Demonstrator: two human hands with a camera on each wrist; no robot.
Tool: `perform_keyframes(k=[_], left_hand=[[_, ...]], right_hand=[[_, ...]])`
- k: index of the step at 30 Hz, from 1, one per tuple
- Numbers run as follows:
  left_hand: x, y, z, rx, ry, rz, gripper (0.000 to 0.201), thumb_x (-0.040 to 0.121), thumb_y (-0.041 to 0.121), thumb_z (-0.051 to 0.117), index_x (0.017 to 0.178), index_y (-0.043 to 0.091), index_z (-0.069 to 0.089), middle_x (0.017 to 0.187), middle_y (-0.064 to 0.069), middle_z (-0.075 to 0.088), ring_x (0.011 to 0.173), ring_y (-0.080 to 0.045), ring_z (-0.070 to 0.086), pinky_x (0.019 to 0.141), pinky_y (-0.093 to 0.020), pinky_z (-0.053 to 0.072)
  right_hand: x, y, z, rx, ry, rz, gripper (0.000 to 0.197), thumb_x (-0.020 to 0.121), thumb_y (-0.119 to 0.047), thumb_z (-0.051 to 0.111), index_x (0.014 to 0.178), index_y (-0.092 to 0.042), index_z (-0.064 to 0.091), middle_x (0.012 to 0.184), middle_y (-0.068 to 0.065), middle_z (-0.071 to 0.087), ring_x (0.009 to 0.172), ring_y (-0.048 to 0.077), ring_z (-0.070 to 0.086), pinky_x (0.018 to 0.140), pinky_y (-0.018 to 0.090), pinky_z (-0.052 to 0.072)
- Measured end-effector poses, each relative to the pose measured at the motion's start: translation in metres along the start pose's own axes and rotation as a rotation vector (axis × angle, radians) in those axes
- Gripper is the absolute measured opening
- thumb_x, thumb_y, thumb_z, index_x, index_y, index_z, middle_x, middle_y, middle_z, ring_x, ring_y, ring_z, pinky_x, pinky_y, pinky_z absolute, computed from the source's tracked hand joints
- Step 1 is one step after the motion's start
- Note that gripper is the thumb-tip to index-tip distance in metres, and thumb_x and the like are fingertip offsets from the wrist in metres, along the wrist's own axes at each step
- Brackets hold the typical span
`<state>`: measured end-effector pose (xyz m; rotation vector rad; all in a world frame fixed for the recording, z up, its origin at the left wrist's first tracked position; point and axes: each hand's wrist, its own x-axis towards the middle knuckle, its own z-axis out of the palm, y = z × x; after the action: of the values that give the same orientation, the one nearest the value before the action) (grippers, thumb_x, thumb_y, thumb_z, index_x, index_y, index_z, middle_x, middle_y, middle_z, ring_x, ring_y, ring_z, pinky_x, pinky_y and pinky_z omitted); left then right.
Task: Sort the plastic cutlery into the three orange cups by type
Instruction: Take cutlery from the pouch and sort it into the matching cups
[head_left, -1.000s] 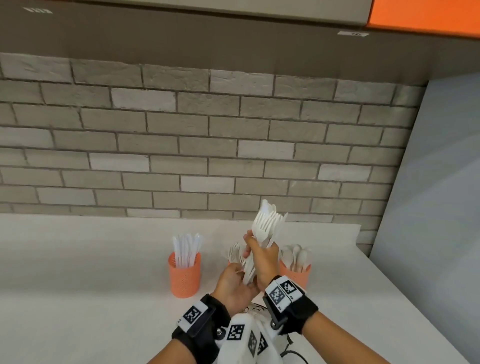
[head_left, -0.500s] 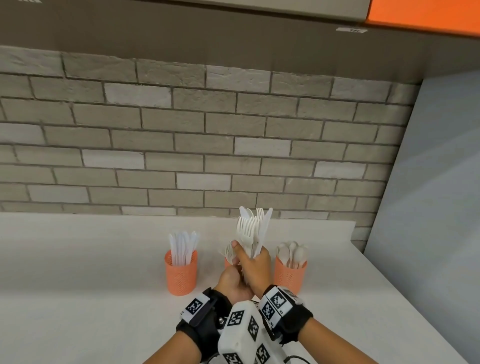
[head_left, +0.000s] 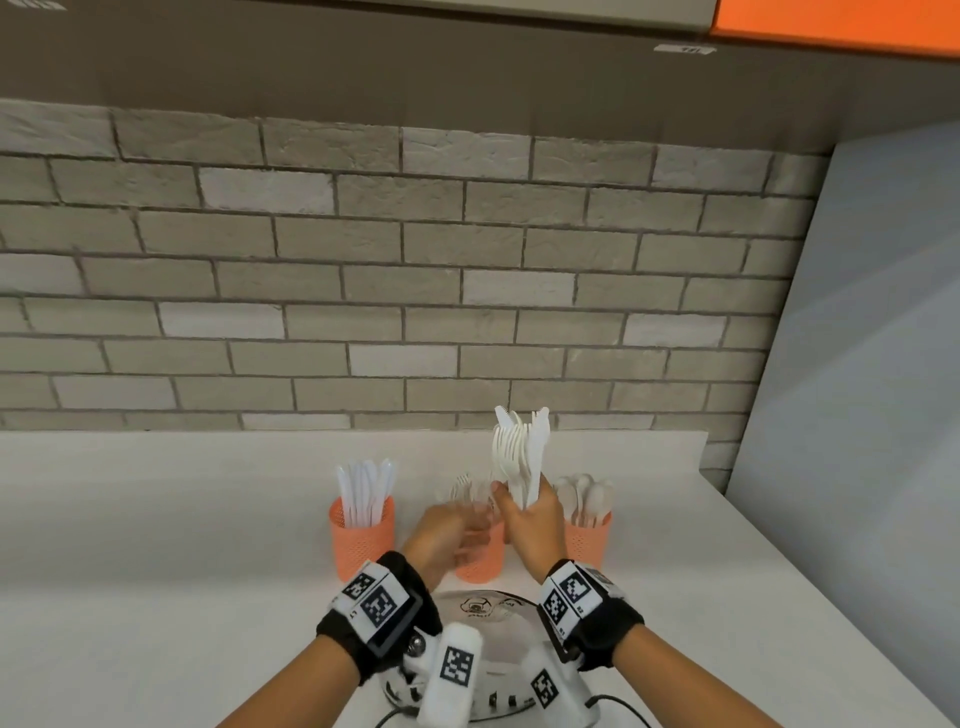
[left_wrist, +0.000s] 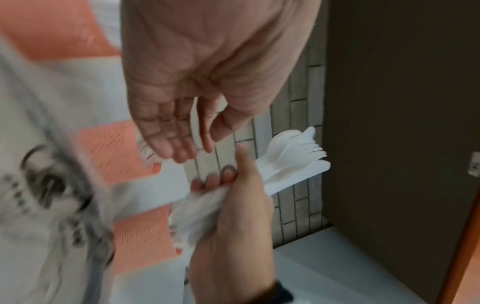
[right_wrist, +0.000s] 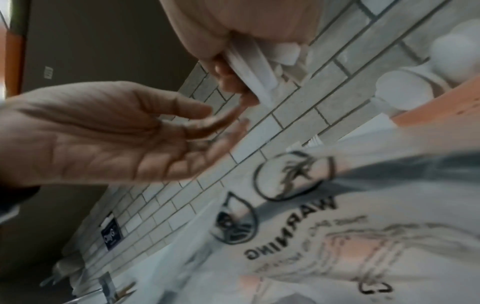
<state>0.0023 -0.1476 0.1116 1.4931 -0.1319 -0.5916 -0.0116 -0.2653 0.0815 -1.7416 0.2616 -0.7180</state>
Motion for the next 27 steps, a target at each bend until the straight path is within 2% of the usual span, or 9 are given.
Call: perform_keyframes(k=[2,4,8,10,15,17,21,24,27], left_hand=[[0.004,0.011,-0.007,-0.018,0.065,0.144,0.022,0.091,0.011,0.054,0.112,0.007,0.059,0.100,-0.008,0.062,0.086,-0.019,0.059,0.075,-0.028,0.049],[0.004,0.023,-0.008,-0.055,0.116,0.254,0.021,0.091,0.013,0.055,0.111,0.009,0.060,0.095,-0.005,0.062,0.079,-0.015,0.059,0.069,-0.023,0.049],[0.008,0.042,-0.003,-0.031,0.187,0.362,0.010,0.090,0.018,0.059,0.099,0.014,0.062,0.088,-0.001,0.060,0.070,-0.012,0.057,0.061,-0.019,0.046],[0.010,0.047,0.000,0.015,0.199,0.381,0.004,0.089,0.016,0.059,0.090,0.016,0.063,0.086,0.001,0.061,0.066,-0.011,0.056,0.060,-0.020,0.044],[0.017,0.051,0.006,0.130,0.219,0.386,0.012,0.087,0.014,0.063,0.076,0.017,0.060,0.079,0.000,0.060,0.064,-0.011,0.051,0.057,-0.021,0.041],[0.021,0.057,0.005,0.094,0.241,0.383,0.011,0.091,0.013,0.056,0.080,0.014,0.055,0.079,-0.001,0.058,0.063,-0.011,0.051,0.057,-0.021,0.042],[0.025,0.066,0.003,0.072,0.209,0.361,0.010,0.095,0.016,0.050,0.100,0.008,0.052,0.080,0.000,0.058,0.064,-0.011,0.053,0.058,-0.021,0.043],[0.027,0.062,0.006,0.171,0.160,0.379,0.008,0.092,0.011,0.056,0.096,0.005,0.058,0.073,-0.001,0.058,0.062,-0.011,0.052,0.058,-0.019,0.045],[0.030,0.068,0.004,0.100,0.203,0.408,0.007,0.094,0.011,0.052,0.093,0.006,0.056,0.073,-0.004,0.058,0.063,-0.011,0.054,0.057,-0.018,0.049]], right_hand=[[0.001,0.006,-0.006,-0.050,-0.019,0.000,0.023,0.085,-0.021,0.065,0.106,-0.012,0.061,0.075,-0.004,0.063,0.059,0.008,0.056,0.053,0.021,0.046],[0.002,0.009,-0.008,-0.073,-0.035,0.009,0.018,0.085,-0.018,0.065,0.102,-0.013,0.062,0.073,-0.003,0.062,0.054,0.005,0.052,0.048,0.014,0.039],[-0.001,0.011,-0.009,-0.063,-0.070,0.037,0.014,0.084,-0.016,0.065,0.098,-0.016,0.061,0.078,0.000,0.065,0.062,0.013,0.057,0.052,0.020,0.041],[-0.003,0.011,-0.009,-0.079,-0.101,0.037,0.011,0.084,-0.017,0.065,0.094,-0.018,0.060,0.073,-0.004,0.063,0.061,0.012,0.056,0.052,0.021,0.040],[-0.007,0.009,-0.013,-0.095,-0.160,0.034,0.013,0.084,-0.013,0.063,0.082,-0.024,0.056,0.063,-0.005,0.056,0.048,0.009,0.048,0.040,0.015,0.037],[-0.006,0.011,-0.015,-0.119,-0.186,0.049,0.007,0.085,-0.013,0.063,0.089,-0.016,0.059,0.064,-0.003,0.056,0.047,0.009,0.047,0.040,0.014,0.036],[-0.006,0.014,-0.016,-0.162,-0.188,0.042,0.014,0.085,-0.014,0.061,0.098,-0.010,0.061,0.067,-0.004,0.057,0.053,0.007,0.049,0.045,0.015,0.036],[-0.005,0.012,-0.015,-0.175,-0.191,0.056,0.012,0.085,-0.014,0.061,0.097,-0.013,0.060,0.066,-0.007,0.056,0.053,0.006,0.048,0.046,0.016,0.036],[-0.005,0.009,-0.017,-0.231,-0.207,0.059,0.016,0.085,-0.012,0.059,0.101,-0.009,0.060,0.069,-0.004,0.057,0.057,0.010,0.051,0.049,0.018,0.038]])
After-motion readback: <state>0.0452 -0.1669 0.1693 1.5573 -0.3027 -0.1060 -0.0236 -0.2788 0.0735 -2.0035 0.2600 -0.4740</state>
